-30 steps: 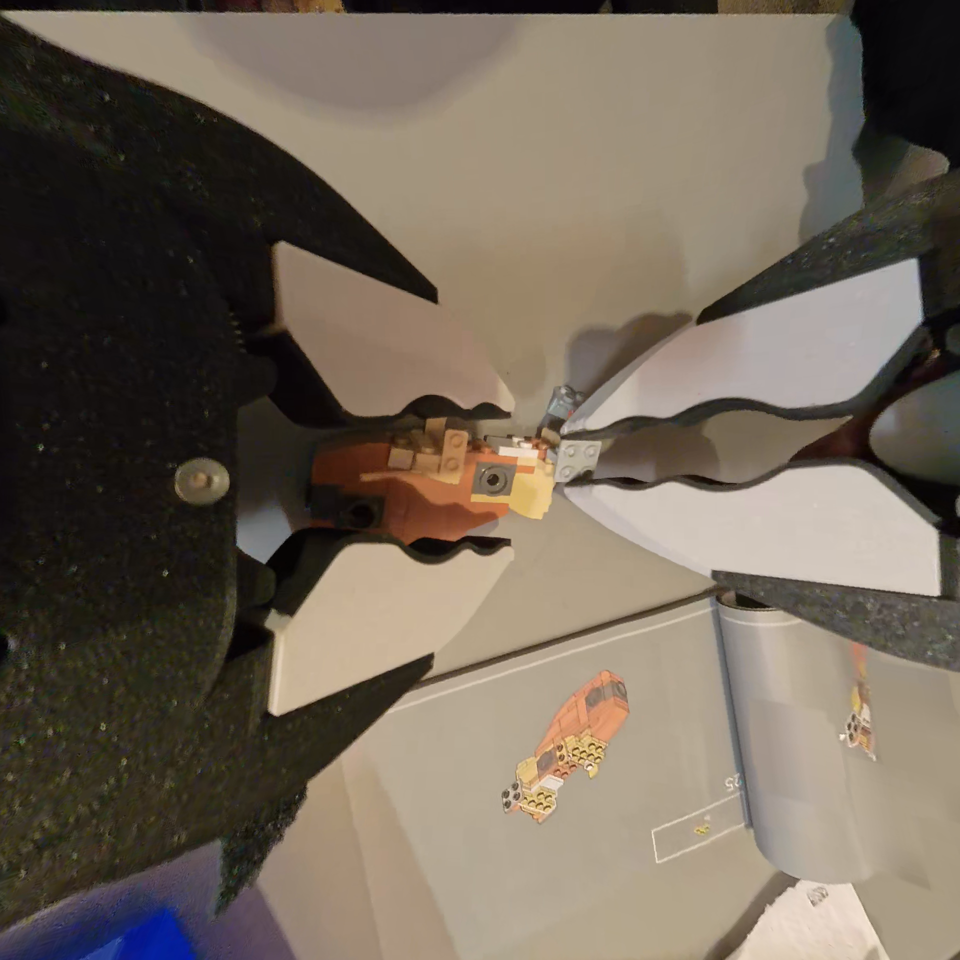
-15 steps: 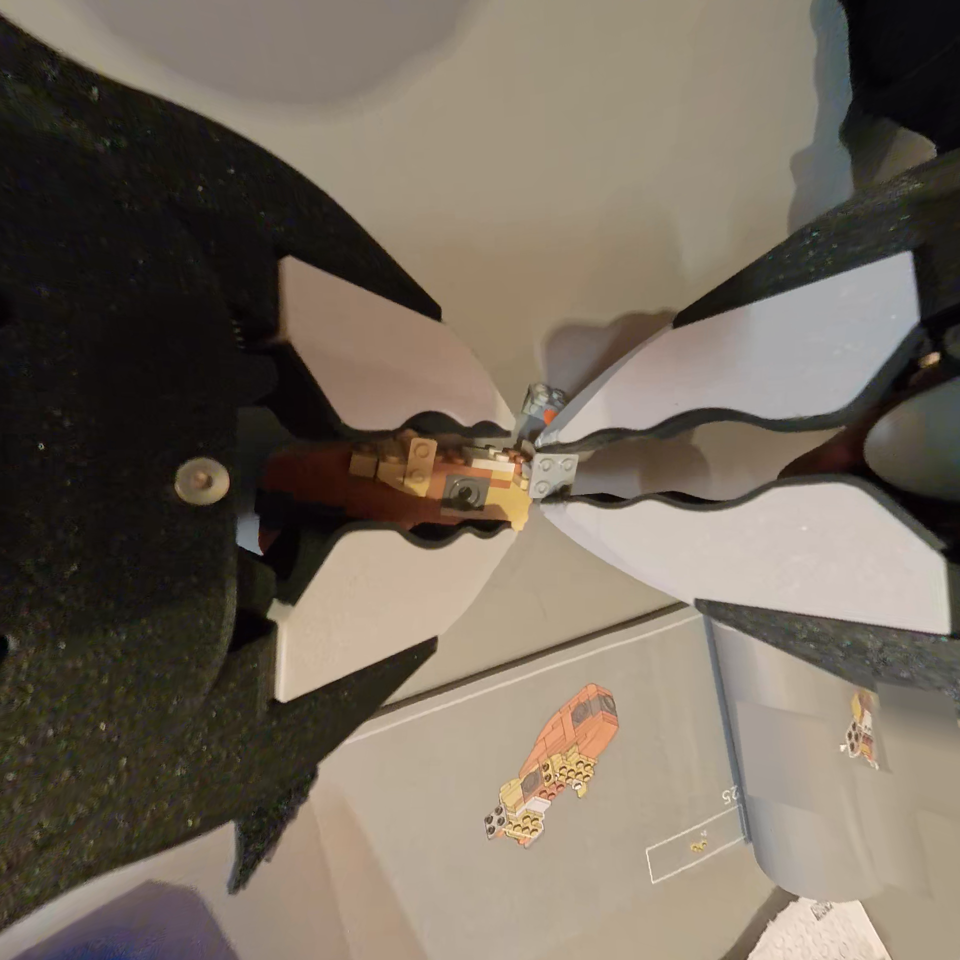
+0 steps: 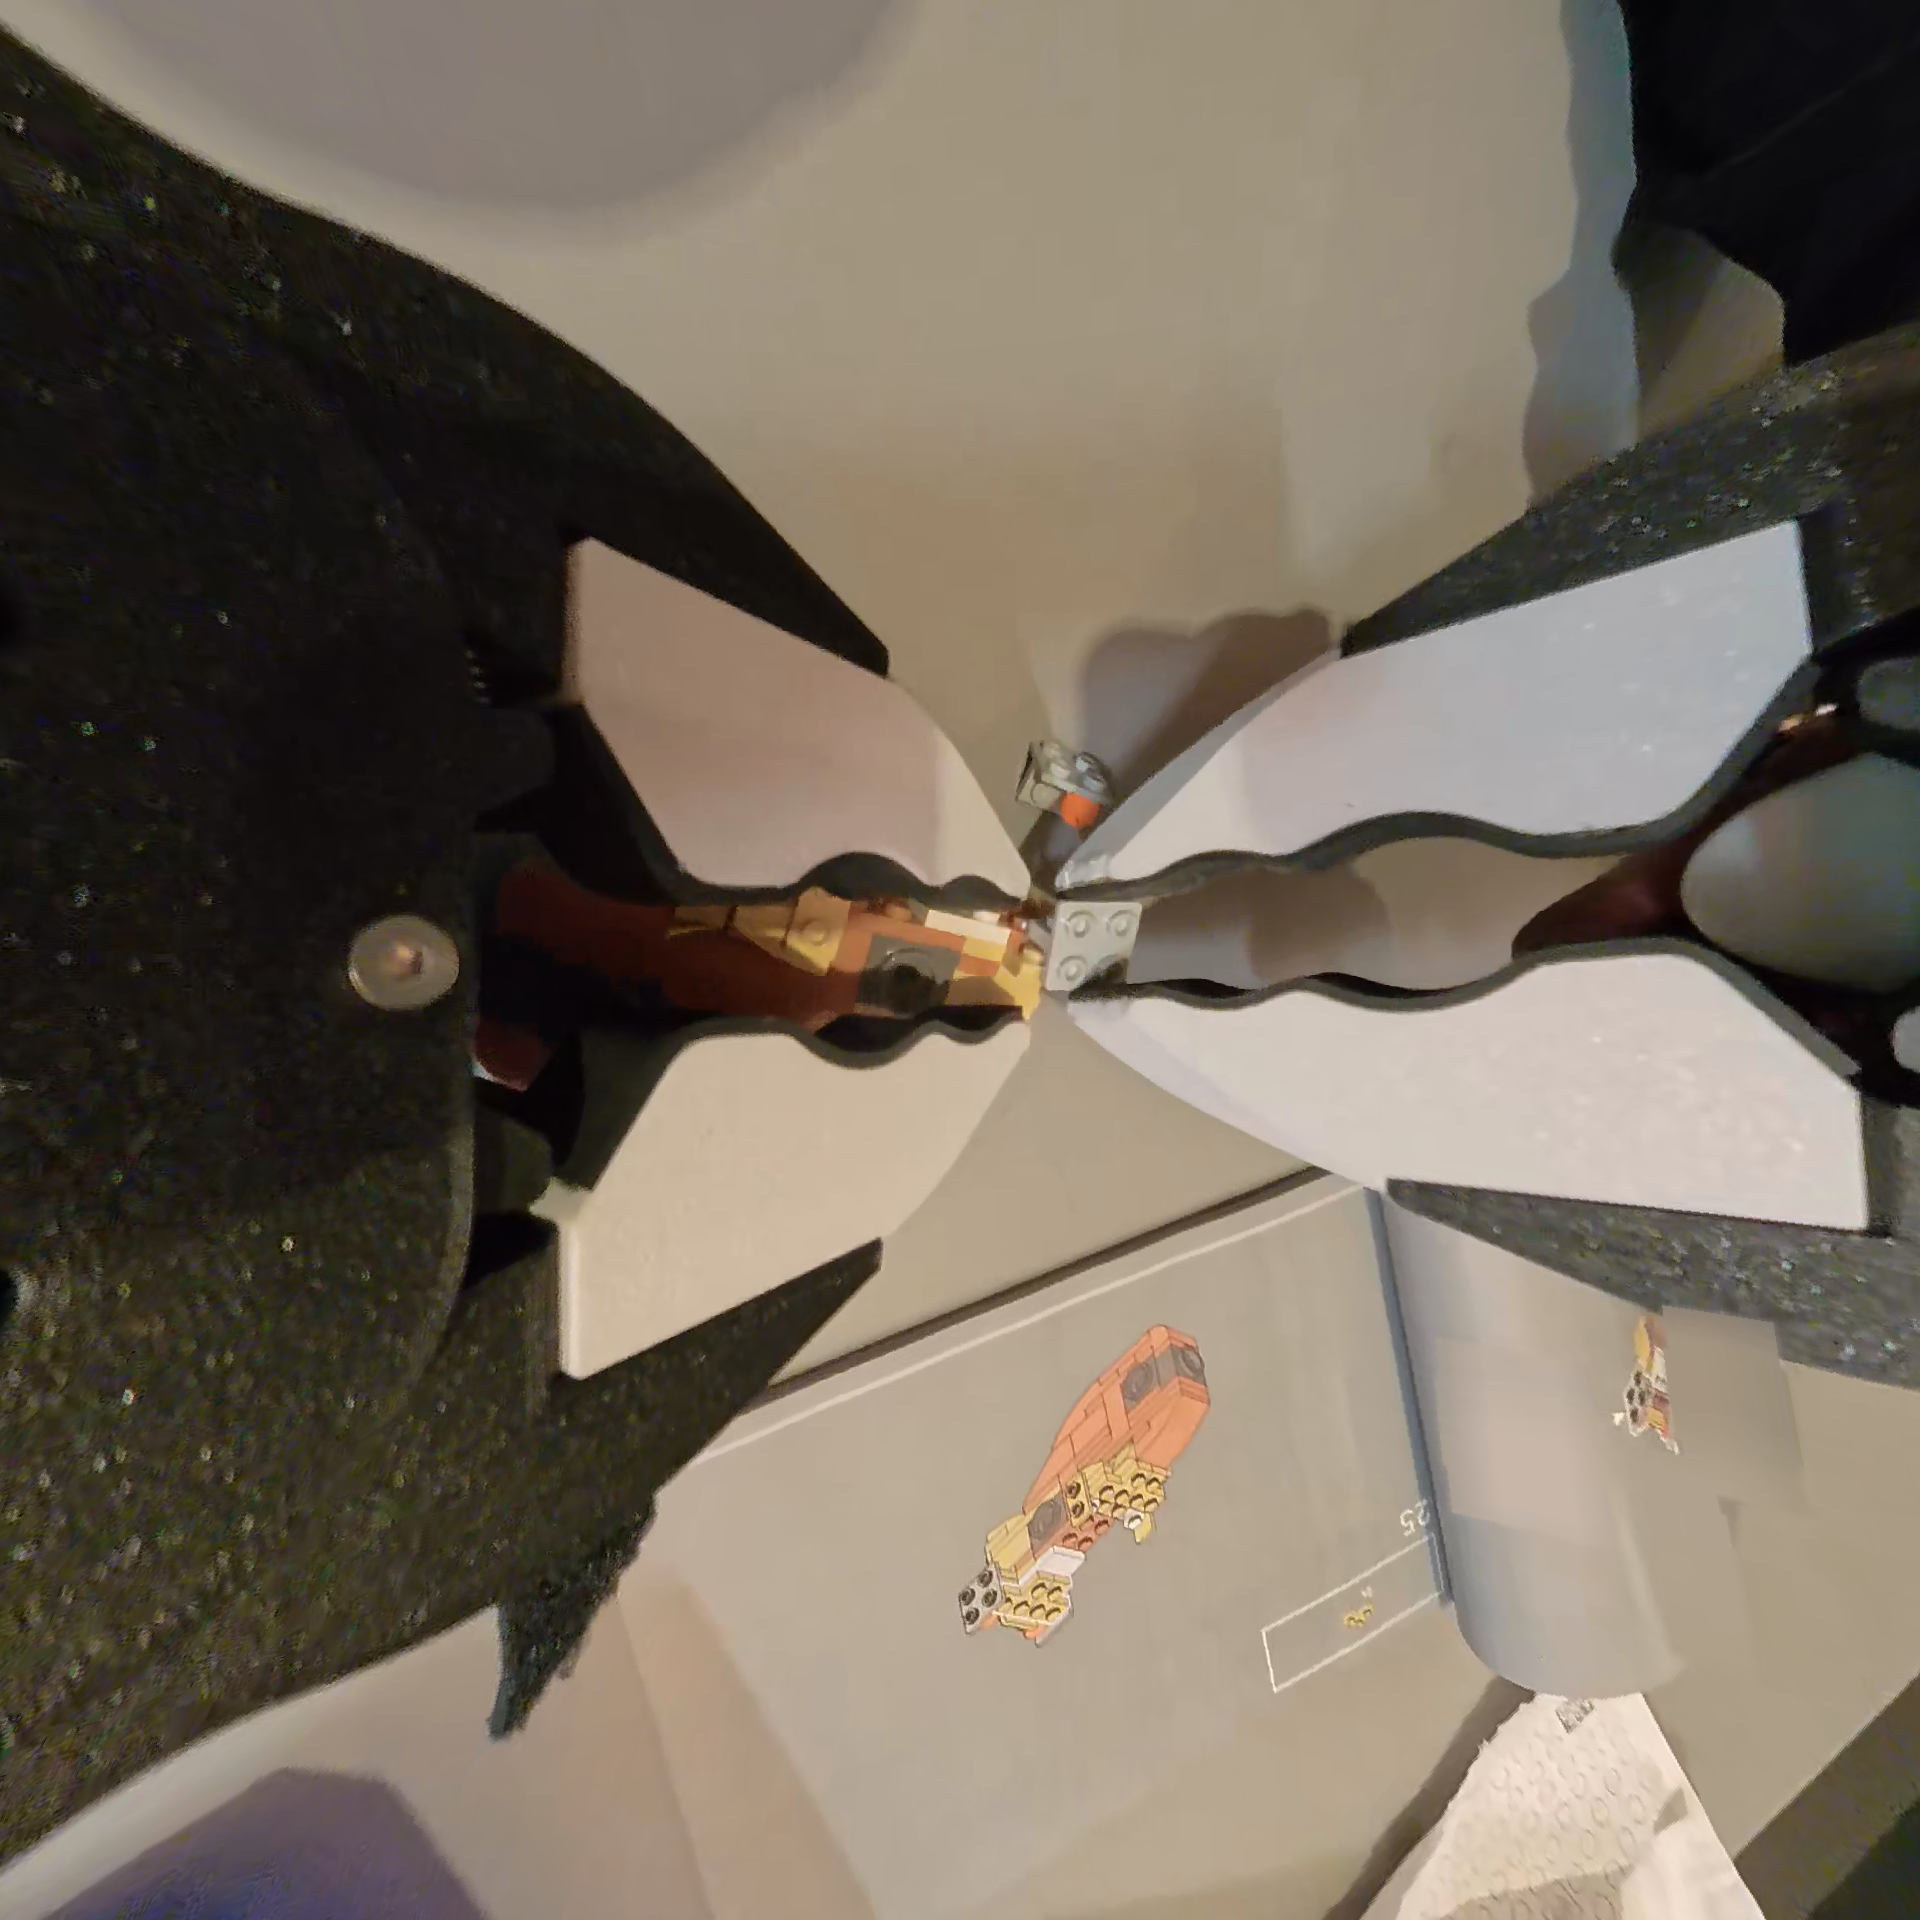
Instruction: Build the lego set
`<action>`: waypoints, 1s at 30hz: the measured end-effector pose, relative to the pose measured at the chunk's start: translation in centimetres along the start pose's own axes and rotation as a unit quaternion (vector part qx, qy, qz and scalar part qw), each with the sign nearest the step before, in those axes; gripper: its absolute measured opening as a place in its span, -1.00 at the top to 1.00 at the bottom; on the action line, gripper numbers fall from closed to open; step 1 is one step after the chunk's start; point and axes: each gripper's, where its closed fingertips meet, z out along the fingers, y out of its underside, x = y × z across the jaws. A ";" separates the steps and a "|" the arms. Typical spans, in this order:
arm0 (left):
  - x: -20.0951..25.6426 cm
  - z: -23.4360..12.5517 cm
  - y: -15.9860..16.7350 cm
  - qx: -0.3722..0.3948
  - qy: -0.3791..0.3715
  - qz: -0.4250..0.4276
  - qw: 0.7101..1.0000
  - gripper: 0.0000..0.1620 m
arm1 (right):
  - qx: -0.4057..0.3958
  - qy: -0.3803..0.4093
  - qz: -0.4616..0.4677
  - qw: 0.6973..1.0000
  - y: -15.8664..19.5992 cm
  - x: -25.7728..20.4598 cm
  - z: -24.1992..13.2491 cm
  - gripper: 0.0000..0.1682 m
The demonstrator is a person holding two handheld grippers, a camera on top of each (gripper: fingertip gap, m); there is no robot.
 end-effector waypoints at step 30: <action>-0.3 0.1 0.3 -0.008 -0.039 0.058 0.998 0.82 | 0.012 0.004 -0.070 0.997 0.0 -0.6 0.5 0.67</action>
